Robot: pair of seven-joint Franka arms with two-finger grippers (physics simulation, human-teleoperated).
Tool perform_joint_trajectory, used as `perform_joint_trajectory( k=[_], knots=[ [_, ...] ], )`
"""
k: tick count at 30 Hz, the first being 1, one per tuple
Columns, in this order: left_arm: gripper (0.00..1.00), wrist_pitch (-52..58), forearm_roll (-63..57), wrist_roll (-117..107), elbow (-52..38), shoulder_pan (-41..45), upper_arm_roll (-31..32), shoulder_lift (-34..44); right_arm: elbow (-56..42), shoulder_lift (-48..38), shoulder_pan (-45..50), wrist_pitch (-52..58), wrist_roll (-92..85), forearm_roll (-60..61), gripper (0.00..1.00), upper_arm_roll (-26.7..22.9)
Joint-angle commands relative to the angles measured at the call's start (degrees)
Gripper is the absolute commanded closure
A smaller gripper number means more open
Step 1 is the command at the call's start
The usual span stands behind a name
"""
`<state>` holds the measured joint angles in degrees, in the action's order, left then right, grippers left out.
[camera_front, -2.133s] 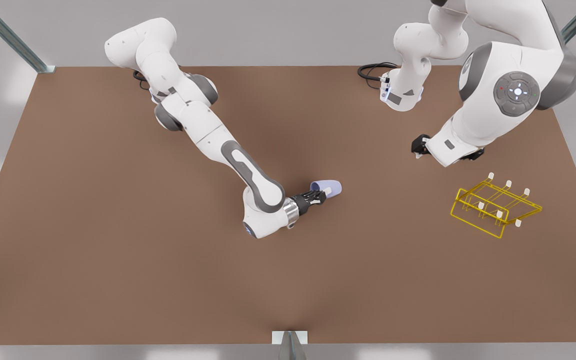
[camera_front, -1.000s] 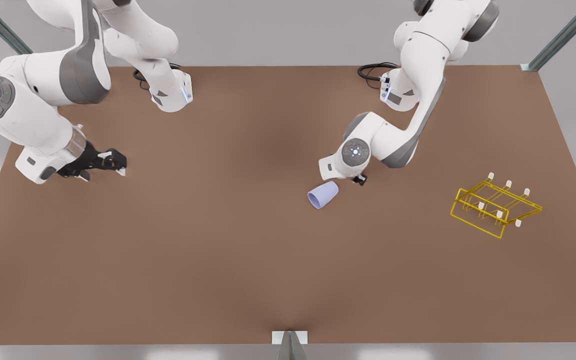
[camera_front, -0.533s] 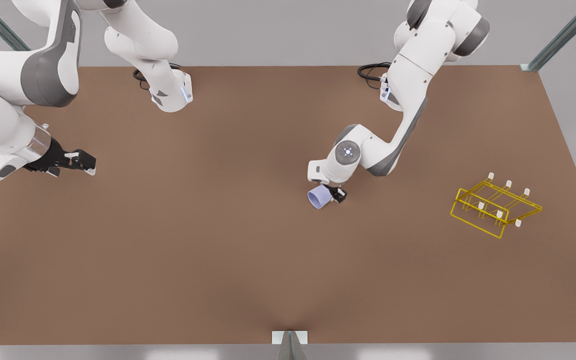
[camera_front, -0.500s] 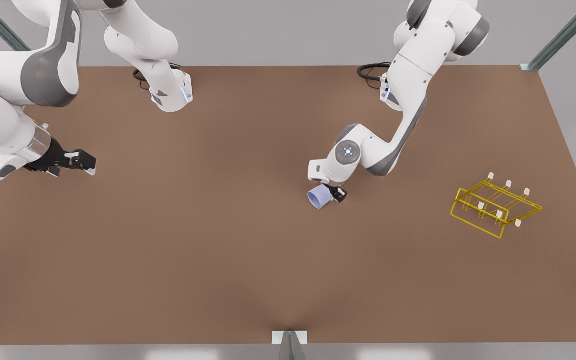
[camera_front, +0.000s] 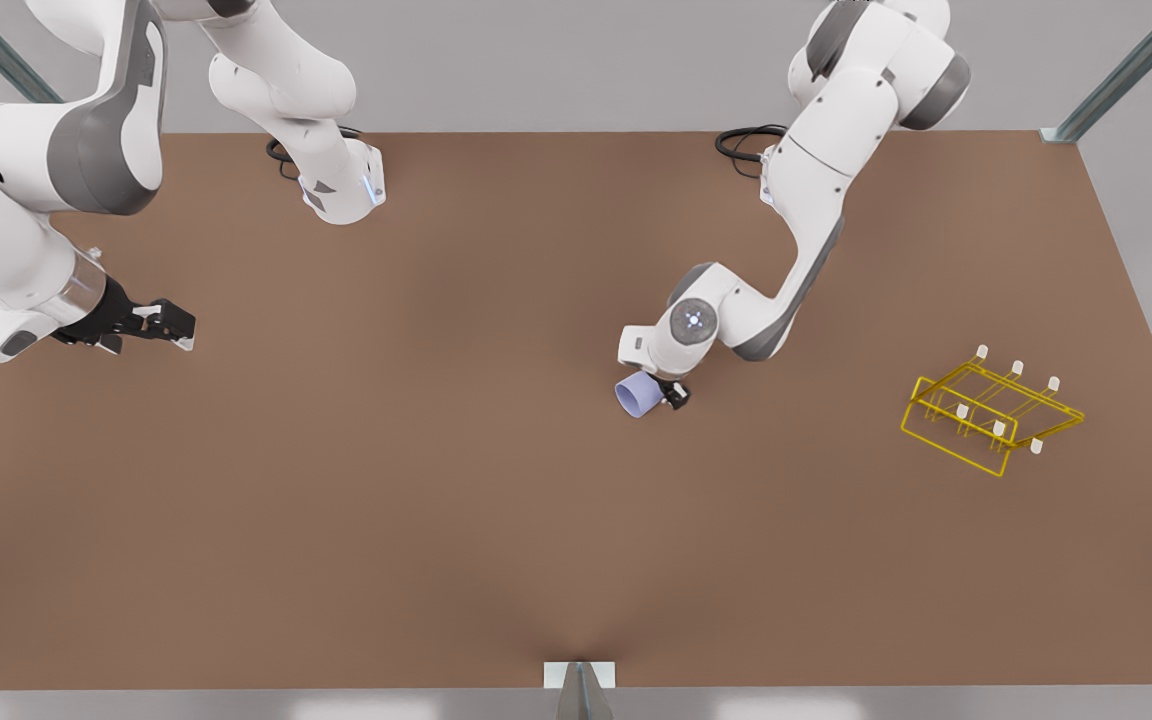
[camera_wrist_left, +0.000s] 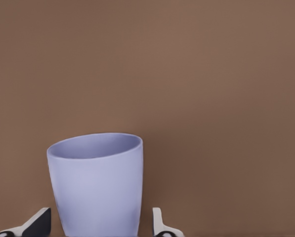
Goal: Place the cup on the cup holder
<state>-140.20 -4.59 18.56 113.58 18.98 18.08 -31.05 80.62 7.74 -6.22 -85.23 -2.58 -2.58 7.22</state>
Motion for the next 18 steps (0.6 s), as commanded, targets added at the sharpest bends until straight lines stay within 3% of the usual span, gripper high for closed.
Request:
perform_joint_trajectory(
  k=[1,18],
  knots=[
    [0.0,-0.34,-0.15,4.02,-0.02,0.0,-0.15,-0.41,-0.03,-0.09,0.33,0.24,-0.06,-1.2,0.0,0.16],
    [0.0,-0.34,-0.24,2.44,-0.38,0.53,-1.47,-3.49,-0.03,-0.01,0.51,0.24,0.12,-1.9,0.0,0.25]
  ],
)
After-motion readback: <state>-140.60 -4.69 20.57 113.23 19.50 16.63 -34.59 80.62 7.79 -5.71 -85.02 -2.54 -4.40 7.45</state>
